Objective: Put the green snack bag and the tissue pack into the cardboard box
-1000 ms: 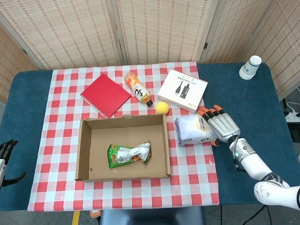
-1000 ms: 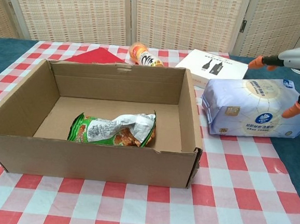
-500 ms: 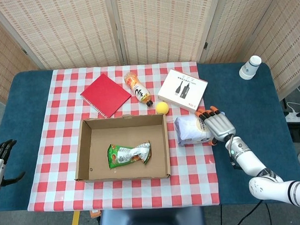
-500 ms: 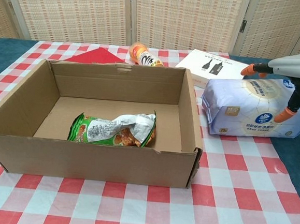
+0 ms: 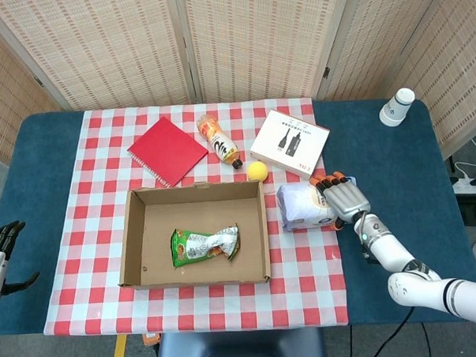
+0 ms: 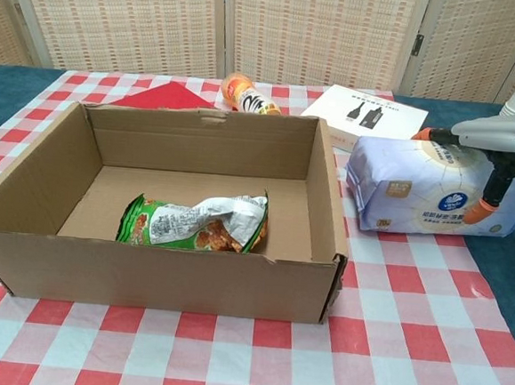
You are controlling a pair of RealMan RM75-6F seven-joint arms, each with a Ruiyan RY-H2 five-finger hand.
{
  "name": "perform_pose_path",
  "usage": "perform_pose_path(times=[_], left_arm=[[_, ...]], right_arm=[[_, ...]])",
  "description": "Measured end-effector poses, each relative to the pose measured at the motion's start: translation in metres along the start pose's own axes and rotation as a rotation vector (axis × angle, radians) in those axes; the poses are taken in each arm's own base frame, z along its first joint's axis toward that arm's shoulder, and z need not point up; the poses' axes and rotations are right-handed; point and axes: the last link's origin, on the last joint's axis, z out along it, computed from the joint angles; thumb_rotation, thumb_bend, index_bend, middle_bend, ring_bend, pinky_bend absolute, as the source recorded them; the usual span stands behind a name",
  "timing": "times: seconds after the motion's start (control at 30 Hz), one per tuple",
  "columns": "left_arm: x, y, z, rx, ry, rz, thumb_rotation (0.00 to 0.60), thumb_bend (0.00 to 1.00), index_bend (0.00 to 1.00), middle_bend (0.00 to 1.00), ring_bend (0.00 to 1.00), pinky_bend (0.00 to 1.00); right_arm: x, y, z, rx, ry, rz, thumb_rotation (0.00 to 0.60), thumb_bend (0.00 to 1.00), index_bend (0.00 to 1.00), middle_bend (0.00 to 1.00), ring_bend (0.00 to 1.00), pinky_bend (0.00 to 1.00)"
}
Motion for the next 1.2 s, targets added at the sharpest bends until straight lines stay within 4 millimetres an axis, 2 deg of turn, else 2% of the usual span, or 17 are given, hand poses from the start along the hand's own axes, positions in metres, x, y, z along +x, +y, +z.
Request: perform_pose_path(times=[0.03,0.13,0.23,0.37,0.47,0.67,0.8,1.0,1.1,1.2], left_arm=[[0.000,0.000,0.000,0.000,-0.001,0.000,0.600,0.20,0.04,0.00,0.00,0.09],[0.000,0.000,0.000,0.000,-0.001,-0.001,0.600,0.20,0.04,0.00,0.00,0.09],[0.001,0.000,0.000,0.000,0.004,-0.003,0.600,0.20,0.04,0.00,0.00,0.09],[0.001,-0.001,0.000,0.002,0.006,-0.006,0.600,0.20,0.04,0.00,0.00,0.09],[0.001,-0.001,0.000,0.002,0.007,-0.007,0.600,0.20,0.04,0.00,0.00,0.09],[0.002,-0.001,-0.001,0.001,0.009,-0.007,0.600,0.20,0.04,0.00,0.00,0.09],[0.002,-0.001,-0.001,0.002,0.008,-0.006,0.600,0.20,0.04,0.00,0.00,0.09],[0.002,-0.002,0.000,0.006,0.005,-0.003,0.600,0.20,0.04,0.00,0.00,0.09],[0.002,-0.002,0.000,0.010,0.009,-0.005,0.600,0.20,0.04,0.00,0.00,0.09],[0.003,-0.001,0.000,0.009,0.011,-0.005,0.600,0.20,0.04,0.00,0.00,0.09]], right_arm=[[0.000,-0.001,0.001,0.003,0.007,-0.001,0.600,0.00,0.05,0.02,0.00,0.07],[0.000,-0.003,0.003,0.003,0.041,-0.005,0.600,0.00,0.26,0.15,0.10,0.29],[0.000,-0.005,0.005,0.004,0.097,-0.008,0.600,0.00,0.48,0.31,0.29,0.50],[0.000,-0.008,0.008,0.014,0.173,-0.013,0.600,0.04,0.69,0.43,0.43,0.62],[-0.002,-0.009,0.008,0.025,0.208,-0.014,0.600,0.07,0.77,0.48,0.49,0.67],[0.001,-0.012,0.003,0.043,0.239,-0.009,0.600,0.10,0.81,0.50,0.51,0.70],[0.013,-0.013,-0.006,0.052,0.267,-0.005,0.600,0.10,0.81,0.50,0.51,0.70],[0.051,-0.019,-0.024,0.056,0.346,-0.026,0.600,0.10,0.80,0.50,0.51,0.70],[0.080,-0.030,-0.032,0.067,0.410,-0.031,0.600,0.11,0.81,0.50,0.51,0.70],[0.108,-0.050,-0.037,0.098,0.466,-0.028,0.600,0.11,0.81,0.50,0.51,0.70]])
